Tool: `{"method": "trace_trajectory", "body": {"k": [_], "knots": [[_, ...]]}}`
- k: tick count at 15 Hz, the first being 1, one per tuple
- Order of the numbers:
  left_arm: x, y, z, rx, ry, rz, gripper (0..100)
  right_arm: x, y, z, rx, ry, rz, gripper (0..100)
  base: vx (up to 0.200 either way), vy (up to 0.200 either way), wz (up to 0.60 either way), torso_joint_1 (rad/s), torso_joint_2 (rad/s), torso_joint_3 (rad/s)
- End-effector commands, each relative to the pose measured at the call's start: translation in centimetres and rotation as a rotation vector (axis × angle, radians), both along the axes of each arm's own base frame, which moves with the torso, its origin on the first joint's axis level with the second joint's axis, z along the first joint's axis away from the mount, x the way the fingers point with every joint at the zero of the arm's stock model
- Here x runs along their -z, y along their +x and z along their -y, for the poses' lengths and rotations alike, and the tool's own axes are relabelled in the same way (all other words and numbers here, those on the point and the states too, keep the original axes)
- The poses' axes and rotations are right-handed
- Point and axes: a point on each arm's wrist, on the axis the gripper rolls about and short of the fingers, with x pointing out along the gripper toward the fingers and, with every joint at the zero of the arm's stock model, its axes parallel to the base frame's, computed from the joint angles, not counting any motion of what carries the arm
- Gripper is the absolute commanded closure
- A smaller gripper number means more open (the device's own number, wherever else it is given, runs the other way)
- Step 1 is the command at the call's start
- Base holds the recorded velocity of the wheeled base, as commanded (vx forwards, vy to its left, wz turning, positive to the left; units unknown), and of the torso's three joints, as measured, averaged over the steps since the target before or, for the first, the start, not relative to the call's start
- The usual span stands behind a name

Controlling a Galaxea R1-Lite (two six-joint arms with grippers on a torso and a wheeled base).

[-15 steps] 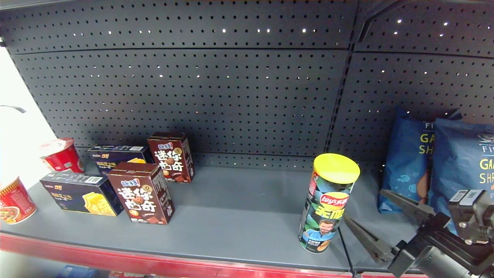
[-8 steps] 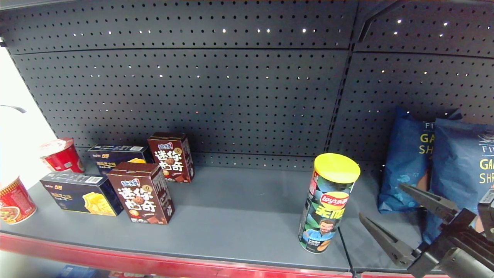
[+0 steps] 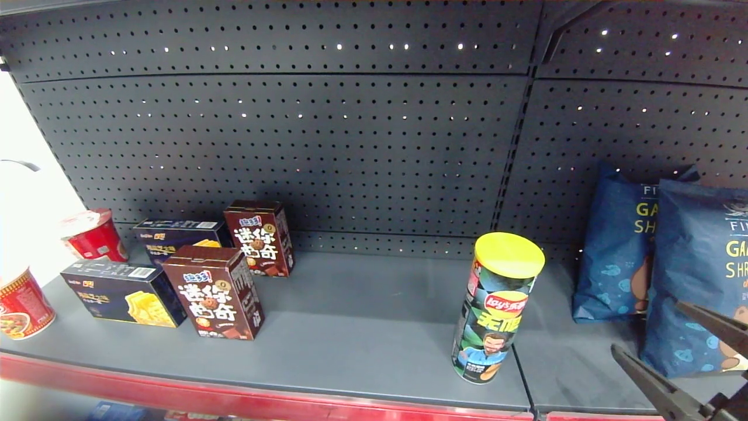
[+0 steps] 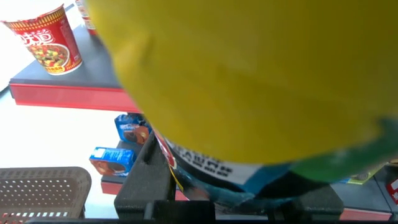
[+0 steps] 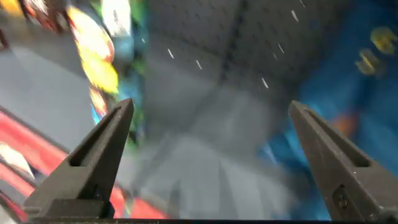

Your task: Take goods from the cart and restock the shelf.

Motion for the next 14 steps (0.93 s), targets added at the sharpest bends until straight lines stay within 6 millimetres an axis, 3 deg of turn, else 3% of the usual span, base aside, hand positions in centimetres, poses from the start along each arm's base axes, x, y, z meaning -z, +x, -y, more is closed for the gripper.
{"method": "trace_trajectory", "body": {"k": [1,4,7,10,14], "knots": [[0.0,0.0,0.0,0.001,0.000,-0.001,100,0.1,-3.5,2.8,0.086,0.037,0.056,0,0.000,0.000,0.00,0.000,0.00,0.000],[0.1,0.0,0.0,0.001,0.001,-0.004,100,1.5,-5.8,4.2,0.141,0.029,0.047,0,0.000,0.000,0.00,0.000,0.00,0.000],[0.3,0.1,0.0,0.001,0.002,-0.012,100,4.7,-8.9,5.6,0.167,0.009,0.014,0,0.000,0.000,0.00,0.000,0.00,0.000],[0.4,0.1,0.0,0.000,0.002,-0.013,100,6.5,-10.4,6.1,0.199,0.013,0.013,0,0.000,0.000,0.00,0.000,0.00,0.000],[1.0,0.4,0.0,0.002,0.009,-0.021,100,6.5,-10.3,6.1,-0.062,0.017,0.003,0,0.000,0.000,0.00,0.000,0.00,0.000]]}}
